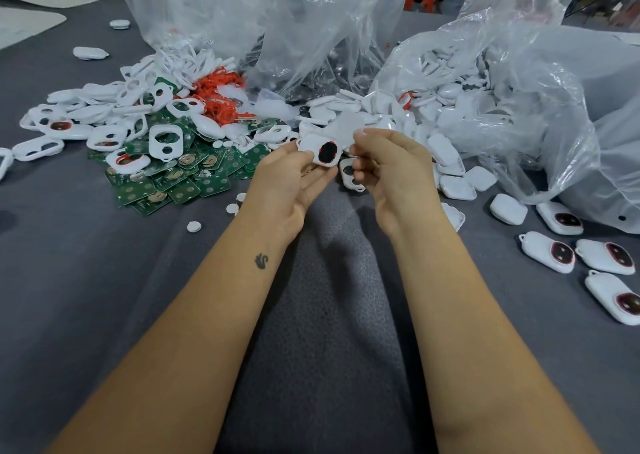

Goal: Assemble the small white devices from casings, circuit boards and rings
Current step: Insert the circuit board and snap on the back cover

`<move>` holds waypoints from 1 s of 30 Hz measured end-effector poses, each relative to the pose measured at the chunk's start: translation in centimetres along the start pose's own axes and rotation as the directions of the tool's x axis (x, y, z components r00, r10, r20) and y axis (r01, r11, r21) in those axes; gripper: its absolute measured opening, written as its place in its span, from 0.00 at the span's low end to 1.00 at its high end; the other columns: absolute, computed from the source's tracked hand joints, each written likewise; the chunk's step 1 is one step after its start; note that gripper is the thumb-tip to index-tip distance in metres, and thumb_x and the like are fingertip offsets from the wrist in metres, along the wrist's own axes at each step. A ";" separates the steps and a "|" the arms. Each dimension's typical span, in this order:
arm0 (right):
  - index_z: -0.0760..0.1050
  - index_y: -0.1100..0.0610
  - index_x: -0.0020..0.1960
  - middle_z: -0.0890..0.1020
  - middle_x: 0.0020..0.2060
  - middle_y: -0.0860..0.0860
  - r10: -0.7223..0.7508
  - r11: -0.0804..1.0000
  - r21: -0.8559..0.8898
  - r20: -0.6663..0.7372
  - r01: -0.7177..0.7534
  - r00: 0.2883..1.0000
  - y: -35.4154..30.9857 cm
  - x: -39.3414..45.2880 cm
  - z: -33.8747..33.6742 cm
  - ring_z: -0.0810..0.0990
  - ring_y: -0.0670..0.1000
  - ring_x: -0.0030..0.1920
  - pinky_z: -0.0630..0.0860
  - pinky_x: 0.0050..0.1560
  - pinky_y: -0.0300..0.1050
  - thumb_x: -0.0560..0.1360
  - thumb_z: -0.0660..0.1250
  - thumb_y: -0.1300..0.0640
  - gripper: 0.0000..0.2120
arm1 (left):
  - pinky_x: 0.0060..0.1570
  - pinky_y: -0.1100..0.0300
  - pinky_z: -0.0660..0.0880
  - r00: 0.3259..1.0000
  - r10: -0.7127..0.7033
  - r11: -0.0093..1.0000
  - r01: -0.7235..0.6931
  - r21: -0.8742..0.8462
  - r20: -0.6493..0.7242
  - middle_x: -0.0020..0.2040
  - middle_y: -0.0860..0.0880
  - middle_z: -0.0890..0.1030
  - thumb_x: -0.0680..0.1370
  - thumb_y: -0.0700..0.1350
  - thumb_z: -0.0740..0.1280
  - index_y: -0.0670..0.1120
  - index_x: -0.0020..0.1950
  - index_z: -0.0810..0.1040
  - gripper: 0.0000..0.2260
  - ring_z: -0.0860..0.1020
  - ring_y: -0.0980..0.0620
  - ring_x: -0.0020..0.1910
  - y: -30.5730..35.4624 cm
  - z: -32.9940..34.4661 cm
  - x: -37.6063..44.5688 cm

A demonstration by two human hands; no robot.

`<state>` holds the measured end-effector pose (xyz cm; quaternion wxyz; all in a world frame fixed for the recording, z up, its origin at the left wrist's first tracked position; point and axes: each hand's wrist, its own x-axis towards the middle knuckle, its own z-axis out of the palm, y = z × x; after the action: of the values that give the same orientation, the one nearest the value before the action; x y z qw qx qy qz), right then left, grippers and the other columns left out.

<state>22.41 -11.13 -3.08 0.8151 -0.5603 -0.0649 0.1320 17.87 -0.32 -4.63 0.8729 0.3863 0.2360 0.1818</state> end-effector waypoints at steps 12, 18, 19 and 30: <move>0.78 0.61 0.40 0.78 0.28 0.51 -0.042 0.988 -0.149 0.034 0.047 0.999 0.3 0.0 0.1 0.72 0.46 0.27 0.71 0.29 0.36 0.75 0.66 0.68 0.06 | 0.45 0.56 0.82 0.996 -0.014 1.000 0.012 0.023 0.087 0.40 0.42 0.84 0.79 0.28 0.55 0.39 0.51 0.78 0.13 0.84 0.48 0.39 -0.3 0.0 -0.2; 0.78 0.62 0.37 0.78 0.28 0.53 -0.035 0.956 -0.290 0.001 0.034 0.999 0.4 0.0 0.0 0.72 0.46 0.26 0.70 0.28 0.36 0.73 0.66 0.69 0.07 | 0.44 0.56 0.83 0.996 -0.025 0.999 0.023 0.022 0.086 0.41 0.41 0.84 0.78 0.27 0.55 0.39 0.51 0.78 0.14 0.84 0.48 0.38 -0.5 0.1 -0.2; 0.77 0.62 0.36 0.77 0.27 0.54 -0.042 0.941 -0.336 -0.013 0.035 0.999 0.5 0.0 0.0 0.72 0.47 0.26 0.70 0.28 0.37 0.72 0.66 0.69 0.08 | 0.44 0.57 0.83 0.996 -0.025 0.999 0.023 0.023 0.083 0.42 0.41 0.84 0.78 0.27 0.55 0.39 0.51 0.78 0.14 0.84 0.48 0.38 -0.6 0.1 -0.1; 0.76 0.52 0.27 0.73 0.19 0.43 -0.144 0.792 -0.601 -0.016 0.106 0.989 1.0 0.4 -0.1 0.70 0.44 0.26 0.67 0.34 0.41 0.68 0.69 0.62 0.12 | 0.49 0.53 0.82 0.992 -0.086 0.995 0.091 -0.051 0.090 0.47 0.37 0.83 0.77 0.32 0.55 0.36 0.52 0.77 0.12 0.83 0.43 0.46 -0.1 -0.1 -0.3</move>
<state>22.69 -10.76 -4.03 0.6050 -0.7871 -0.1153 0.0336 17.63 -0.47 -4.72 0.8999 0.3590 0.2095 0.1321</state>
